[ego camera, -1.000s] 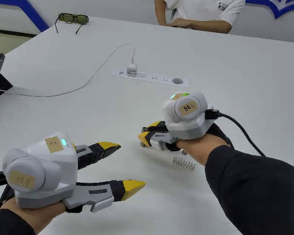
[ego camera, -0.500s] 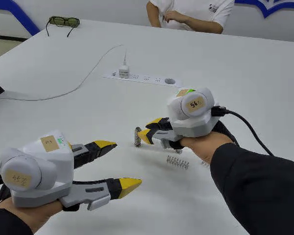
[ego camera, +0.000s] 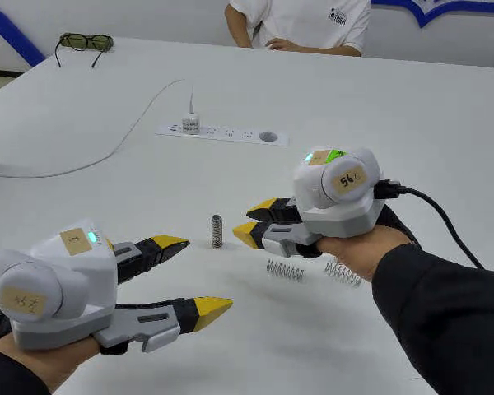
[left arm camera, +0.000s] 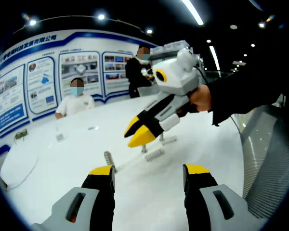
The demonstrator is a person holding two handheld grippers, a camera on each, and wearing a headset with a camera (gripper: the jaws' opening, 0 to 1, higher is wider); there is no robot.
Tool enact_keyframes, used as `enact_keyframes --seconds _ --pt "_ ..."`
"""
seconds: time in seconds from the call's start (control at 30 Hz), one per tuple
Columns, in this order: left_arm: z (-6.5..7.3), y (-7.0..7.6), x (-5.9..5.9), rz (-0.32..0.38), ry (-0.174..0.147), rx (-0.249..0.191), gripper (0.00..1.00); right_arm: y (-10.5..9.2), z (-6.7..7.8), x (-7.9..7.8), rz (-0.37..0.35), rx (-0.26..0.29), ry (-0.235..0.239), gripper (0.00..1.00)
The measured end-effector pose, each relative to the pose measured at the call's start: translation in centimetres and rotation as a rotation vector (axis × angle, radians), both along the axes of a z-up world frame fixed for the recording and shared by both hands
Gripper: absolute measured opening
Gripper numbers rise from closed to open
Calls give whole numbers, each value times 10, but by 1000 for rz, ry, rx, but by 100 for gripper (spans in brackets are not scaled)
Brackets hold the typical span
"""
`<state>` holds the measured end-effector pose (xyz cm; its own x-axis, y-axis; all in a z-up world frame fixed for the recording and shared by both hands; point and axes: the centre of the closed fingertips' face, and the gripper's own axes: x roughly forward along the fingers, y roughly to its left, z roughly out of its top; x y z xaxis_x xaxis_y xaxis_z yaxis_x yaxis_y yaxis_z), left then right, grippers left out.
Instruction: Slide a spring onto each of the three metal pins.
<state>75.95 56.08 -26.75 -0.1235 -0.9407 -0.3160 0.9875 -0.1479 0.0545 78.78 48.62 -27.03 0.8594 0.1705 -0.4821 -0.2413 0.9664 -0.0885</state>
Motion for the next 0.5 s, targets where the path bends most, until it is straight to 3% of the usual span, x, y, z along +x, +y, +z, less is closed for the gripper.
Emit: enact_keyframes --seconds 0.27,0.5 --pt "1 -4 -4 -20 -7 5 58 -2 0 -24 -1 -12 3 20" --pt "4 -8 -8 -39 -15 6 57 -12 -9 -42 -23 -19 21 20"
